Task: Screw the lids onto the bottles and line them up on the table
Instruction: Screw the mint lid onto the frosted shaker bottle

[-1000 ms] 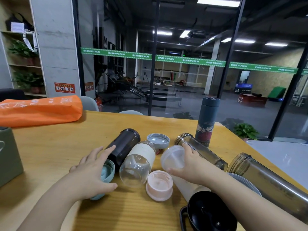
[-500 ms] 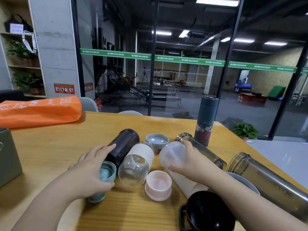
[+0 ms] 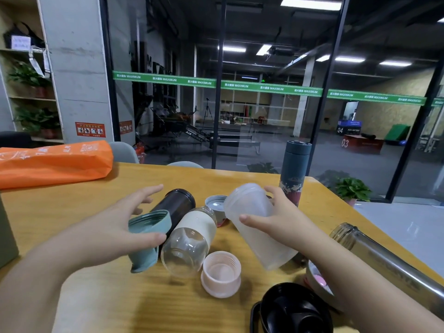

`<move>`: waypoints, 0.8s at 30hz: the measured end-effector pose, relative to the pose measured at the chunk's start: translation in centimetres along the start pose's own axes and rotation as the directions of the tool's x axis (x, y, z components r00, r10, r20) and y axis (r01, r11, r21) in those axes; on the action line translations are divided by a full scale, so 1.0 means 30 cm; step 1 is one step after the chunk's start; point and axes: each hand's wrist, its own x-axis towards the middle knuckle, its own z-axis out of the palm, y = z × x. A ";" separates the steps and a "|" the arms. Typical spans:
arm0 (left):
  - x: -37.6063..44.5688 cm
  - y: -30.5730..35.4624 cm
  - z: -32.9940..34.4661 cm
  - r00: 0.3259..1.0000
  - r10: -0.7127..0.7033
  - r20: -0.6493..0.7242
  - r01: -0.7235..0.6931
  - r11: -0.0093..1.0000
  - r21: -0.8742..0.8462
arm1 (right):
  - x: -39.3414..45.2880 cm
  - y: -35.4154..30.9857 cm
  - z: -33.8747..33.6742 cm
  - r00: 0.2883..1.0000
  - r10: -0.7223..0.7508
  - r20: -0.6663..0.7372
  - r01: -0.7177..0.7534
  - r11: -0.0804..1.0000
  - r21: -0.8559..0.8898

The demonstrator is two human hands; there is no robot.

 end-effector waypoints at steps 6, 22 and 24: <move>0.107 0.068 -0.006 0.999 0.030 0.020 -0.018 0.905 -0.426 | 0.034 0.005 -0.073 0.997 -0.070 -0.017 0.072 0.970 0.234; 0.426 0.341 0.183 0.921 -0.375 0.104 0.030 -0.198 -0.980 | 0.128 0.022 -0.218 0.998 0.021 -0.060 -0.003 0.958 0.287; 0.445 0.354 0.205 0.916 -0.388 0.101 0.021 -0.205 -0.978 | 0.136 0.022 -0.222 0.998 0.022 -0.065 -0.004 0.966 0.259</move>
